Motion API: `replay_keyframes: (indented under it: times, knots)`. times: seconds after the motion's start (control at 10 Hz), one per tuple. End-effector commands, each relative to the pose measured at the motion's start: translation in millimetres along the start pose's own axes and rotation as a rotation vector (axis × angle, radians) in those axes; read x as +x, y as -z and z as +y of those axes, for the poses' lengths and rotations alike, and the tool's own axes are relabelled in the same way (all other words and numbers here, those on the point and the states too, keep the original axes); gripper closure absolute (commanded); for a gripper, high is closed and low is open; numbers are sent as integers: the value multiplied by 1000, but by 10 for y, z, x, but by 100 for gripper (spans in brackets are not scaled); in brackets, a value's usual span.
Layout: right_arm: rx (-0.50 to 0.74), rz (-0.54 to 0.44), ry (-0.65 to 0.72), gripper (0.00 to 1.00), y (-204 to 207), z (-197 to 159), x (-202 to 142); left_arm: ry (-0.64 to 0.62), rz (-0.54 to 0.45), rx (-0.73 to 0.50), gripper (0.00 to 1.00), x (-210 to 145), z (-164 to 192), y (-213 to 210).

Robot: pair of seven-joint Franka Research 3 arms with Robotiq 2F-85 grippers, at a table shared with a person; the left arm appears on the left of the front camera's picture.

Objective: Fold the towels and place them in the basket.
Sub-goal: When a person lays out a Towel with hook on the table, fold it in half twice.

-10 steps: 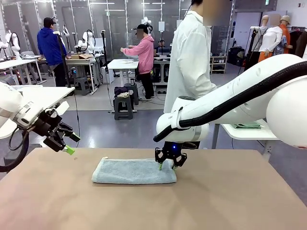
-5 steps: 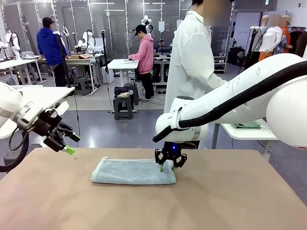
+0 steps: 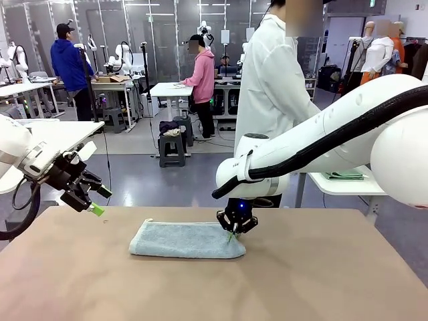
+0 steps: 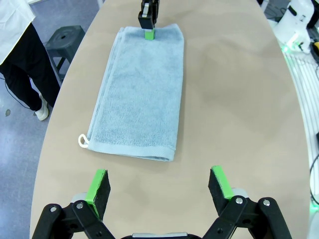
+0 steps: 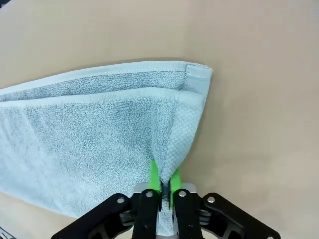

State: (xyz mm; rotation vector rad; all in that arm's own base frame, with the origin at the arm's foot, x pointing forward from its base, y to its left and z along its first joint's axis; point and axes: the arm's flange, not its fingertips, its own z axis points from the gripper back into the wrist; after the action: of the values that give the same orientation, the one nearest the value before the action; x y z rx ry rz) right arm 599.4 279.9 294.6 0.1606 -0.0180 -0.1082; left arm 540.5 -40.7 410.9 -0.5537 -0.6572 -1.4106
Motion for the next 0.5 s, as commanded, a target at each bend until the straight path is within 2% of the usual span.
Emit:
replay_keyframes:
  times: [0.0,0.3,0.4]
  knots:
    - [-53,-9,34,100,-21,11,-6,-8,9,3,0,17,-1,-7]
    - [-70,-6,33,100,20,-36,-16,-8,9,3,0,17,-1,-7]
    - [-73,-18,15,100,5,-150,-24,-8,9,3,0,17,-1,-7]
